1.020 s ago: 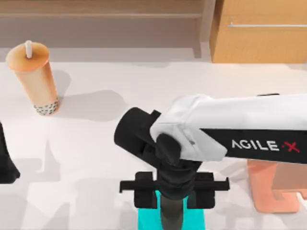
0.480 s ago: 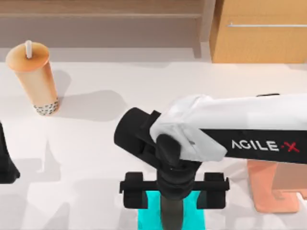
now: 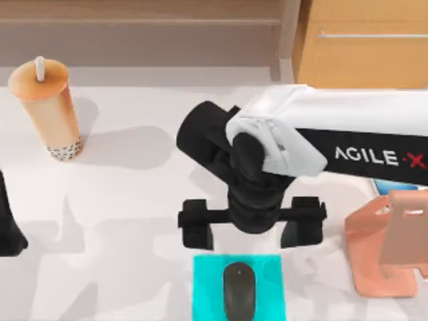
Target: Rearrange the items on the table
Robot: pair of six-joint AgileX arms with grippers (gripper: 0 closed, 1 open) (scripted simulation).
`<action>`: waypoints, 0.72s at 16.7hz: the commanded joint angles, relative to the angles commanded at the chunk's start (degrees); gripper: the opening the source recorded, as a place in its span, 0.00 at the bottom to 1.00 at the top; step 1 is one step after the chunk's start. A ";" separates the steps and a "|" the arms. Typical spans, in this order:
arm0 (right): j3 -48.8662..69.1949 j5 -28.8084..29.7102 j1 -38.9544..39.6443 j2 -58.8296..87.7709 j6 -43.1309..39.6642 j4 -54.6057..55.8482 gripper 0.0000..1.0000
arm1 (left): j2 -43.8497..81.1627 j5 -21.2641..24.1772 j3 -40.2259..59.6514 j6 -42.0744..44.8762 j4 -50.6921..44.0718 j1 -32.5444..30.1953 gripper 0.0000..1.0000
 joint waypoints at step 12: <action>14.09 -0.13 -34.59 6.39 -41.92 -9.40 1.00 | 0.00 0.00 0.00 0.00 0.00 0.00 1.00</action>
